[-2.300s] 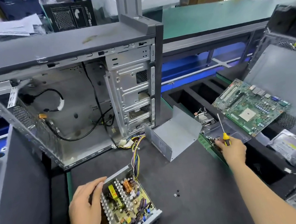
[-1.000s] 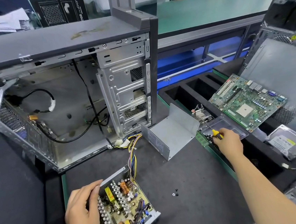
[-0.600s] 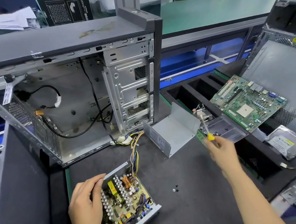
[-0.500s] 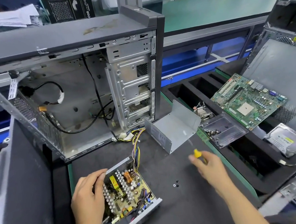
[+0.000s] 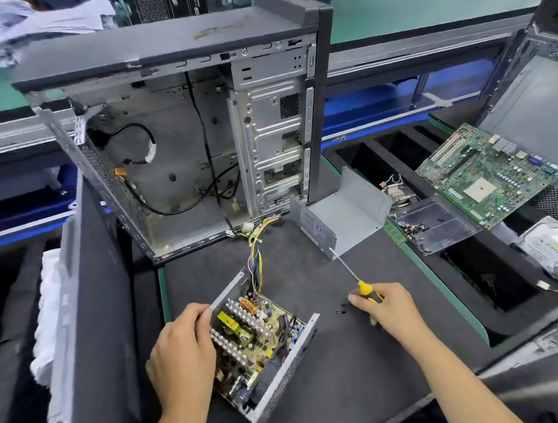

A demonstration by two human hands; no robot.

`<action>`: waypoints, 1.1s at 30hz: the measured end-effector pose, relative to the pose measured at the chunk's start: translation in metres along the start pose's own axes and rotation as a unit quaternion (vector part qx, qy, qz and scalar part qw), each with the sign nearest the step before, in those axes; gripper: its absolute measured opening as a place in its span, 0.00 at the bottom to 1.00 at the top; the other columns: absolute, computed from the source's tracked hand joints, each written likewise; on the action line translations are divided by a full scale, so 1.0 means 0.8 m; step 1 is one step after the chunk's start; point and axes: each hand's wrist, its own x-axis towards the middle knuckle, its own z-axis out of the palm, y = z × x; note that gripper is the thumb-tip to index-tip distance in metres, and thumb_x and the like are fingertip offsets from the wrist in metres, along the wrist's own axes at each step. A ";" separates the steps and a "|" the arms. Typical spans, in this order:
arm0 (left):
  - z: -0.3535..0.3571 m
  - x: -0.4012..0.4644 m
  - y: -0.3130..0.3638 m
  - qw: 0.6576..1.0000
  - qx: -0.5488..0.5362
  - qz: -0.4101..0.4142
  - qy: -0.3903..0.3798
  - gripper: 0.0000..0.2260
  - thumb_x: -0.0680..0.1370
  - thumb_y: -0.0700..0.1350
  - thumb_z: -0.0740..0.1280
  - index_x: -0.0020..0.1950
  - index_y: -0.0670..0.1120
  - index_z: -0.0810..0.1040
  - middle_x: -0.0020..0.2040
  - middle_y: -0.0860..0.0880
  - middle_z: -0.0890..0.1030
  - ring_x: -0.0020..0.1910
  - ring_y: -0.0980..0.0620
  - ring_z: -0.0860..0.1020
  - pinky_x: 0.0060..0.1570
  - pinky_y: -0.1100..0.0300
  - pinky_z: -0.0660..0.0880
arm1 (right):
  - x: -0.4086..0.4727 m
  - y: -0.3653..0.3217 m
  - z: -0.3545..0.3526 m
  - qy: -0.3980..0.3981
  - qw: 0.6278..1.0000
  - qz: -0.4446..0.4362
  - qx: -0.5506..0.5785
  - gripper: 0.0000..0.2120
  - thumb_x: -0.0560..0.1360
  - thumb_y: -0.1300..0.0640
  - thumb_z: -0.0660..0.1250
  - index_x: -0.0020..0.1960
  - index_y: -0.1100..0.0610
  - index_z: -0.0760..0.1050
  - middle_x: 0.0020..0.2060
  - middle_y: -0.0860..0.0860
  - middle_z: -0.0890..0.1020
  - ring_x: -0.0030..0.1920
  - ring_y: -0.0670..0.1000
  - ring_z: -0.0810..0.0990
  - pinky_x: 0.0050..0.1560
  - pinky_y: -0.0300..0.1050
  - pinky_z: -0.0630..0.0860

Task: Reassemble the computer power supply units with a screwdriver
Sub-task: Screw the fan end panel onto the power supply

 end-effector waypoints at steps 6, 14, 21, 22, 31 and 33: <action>-0.023 -0.026 -0.001 0.995 0.083 0.039 -0.036 0.09 0.81 0.49 0.61 0.43 0.48 0.73 0.31 0.52 0.75 0.29 0.48 0.69 0.26 0.57 0.62 | -0.030 -0.004 -0.004 0.061 0.984 0.014 0.164 0.09 0.76 0.53 0.68 0.42 0.58 0.82 0.27 0.53 0.79 0.22 0.49 0.65 0.26 0.39 0.62; -0.029 -0.022 0.005 0.978 0.161 0.112 -0.077 0.13 0.84 0.53 0.55 0.50 0.49 0.75 0.36 0.50 0.79 0.36 0.45 0.80 0.31 0.56 0.66 | -0.097 -0.060 0.058 -0.122 0.976 -0.087 0.160 0.16 0.69 0.40 0.69 0.56 0.41 0.78 0.30 0.46 0.78 0.20 0.44 0.66 0.22 0.34 0.64; -0.027 -0.031 -0.004 0.981 0.120 0.102 -0.111 0.14 0.83 0.55 0.52 0.47 0.51 0.73 0.29 0.52 0.69 0.31 0.50 0.69 0.30 0.58 0.63 | -0.057 -0.085 0.069 -0.094 0.985 -0.116 0.083 0.09 0.77 0.62 0.64 0.50 0.50 0.79 0.24 0.43 0.69 0.23 0.42 0.64 0.26 0.34 0.63; -0.027 -0.033 -0.006 0.983 0.105 0.099 -0.115 0.14 0.83 0.56 0.53 0.46 0.50 0.73 0.29 0.52 0.69 0.31 0.50 0.70 0.30 0.57 0.65 | -0.053 -0.086 0.068 -0.101 0.985 -0.120 0.072 0.09 0.77 0.62 0.64 0.50 0.50 0.79 0.24 0.42 0.71 0.23 0.42 0.66 0.26 0.31 0.63; -0.026 -0.022 -0.005 0.987 0.045 0.092 -0.122 0.11 0.84 0.50 0.57 0.43 0.50 0.69 0.39 0.51 0.67 0.35 0.49 0.72 0.34 0.54 0.69 | -0.053 -0.070 0.058 -0.137 0.983 -0.119 0.037 0.09 0.75 0.59 0.66 0.37 0.59 0.75 0.21 0.47 0.65 0.20 0.48 0.62 0.25 0.39 0.61; -0.022 -0.011 -0.001 0.986 0.074 0.089 -0.124 0.10 0.84 0.48 0.55 0.44 0.50 0.68 0.41 0.51 0.67 0.36 0.48 0.72 0.36 0.54 0.70 | -0.054 -0.066 0.046 -0.160 0.979 -0.128 0.008 0.19 0.74 0.51 0.70 0.35 0.65 0.70 0.21 0.49 0.61 0.21 0.49 0.61 0.25 0.39 0.59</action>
